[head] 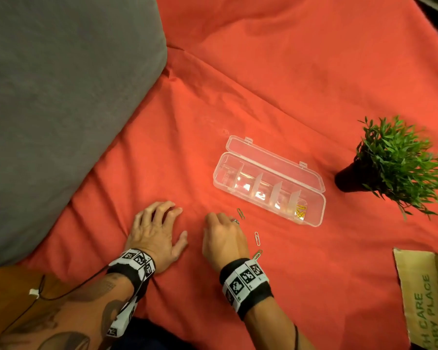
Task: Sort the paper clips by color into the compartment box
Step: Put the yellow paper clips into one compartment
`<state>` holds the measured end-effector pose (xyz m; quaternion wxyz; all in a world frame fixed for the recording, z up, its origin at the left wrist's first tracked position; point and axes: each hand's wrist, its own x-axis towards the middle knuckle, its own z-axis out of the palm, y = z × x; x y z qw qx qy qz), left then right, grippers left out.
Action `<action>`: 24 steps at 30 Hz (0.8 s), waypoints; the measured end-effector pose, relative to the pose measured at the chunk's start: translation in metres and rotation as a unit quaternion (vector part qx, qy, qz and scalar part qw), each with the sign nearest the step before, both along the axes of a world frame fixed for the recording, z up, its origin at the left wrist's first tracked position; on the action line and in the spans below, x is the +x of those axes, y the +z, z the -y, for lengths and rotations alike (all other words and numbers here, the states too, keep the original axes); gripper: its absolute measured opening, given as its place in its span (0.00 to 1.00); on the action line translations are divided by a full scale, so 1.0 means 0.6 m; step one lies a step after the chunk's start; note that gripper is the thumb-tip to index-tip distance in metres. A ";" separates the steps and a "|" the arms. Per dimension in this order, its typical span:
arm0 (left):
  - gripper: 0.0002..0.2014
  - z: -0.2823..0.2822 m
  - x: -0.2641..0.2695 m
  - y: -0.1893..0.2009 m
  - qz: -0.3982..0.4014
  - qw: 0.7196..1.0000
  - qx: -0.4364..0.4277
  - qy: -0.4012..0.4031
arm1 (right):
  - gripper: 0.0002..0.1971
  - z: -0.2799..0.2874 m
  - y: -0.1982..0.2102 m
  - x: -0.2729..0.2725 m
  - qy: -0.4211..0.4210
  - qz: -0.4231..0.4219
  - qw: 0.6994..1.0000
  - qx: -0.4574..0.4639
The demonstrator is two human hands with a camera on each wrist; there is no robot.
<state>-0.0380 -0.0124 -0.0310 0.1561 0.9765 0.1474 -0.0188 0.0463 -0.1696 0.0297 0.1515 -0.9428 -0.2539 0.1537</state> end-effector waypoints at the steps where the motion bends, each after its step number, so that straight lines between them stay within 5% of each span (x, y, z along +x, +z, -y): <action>1: 0.31 0.000 0.000 0.000 -0.003 1.000 -0.002 0.000 | 0.09 -0.003 -0.004 -0.006 0.002 -0.012 1.000 -0.025; 7: 0.31 0.001 0.002 0.000 -0.005 1.000 -0.003 -0.004 | 0.13 -0.010 -0.009 -0.008 0.002 -0.027 0.998 -0.061; 12: 0.31 0.001 0.001 -0.001 0.009 1.000 -0.002 -0.004 | 0.11 0.010 -0.001 0.016 -0.019 -0.051 0.998 0.042; 16: 0.31 0.001 0.000 -0.003 0.004 1.000 0.003 -0.007 | 0.10 0.063 0.020 0.050 -0.117 0.016 0.984 0.134; 19: 0.31 0.001 0.002 -0.003 0.005 1.000 -0.001 -0.005 | 0.06 0.120 0.053 0.097 -0.240 0.109 0.946 0.190; 24: 0.31 0.001 0.002 -0.003 0.014 1.000 -0.003 -0.005 | 0.02 0.212 0.089 0.149 -0.354 0.165 0.903 0.180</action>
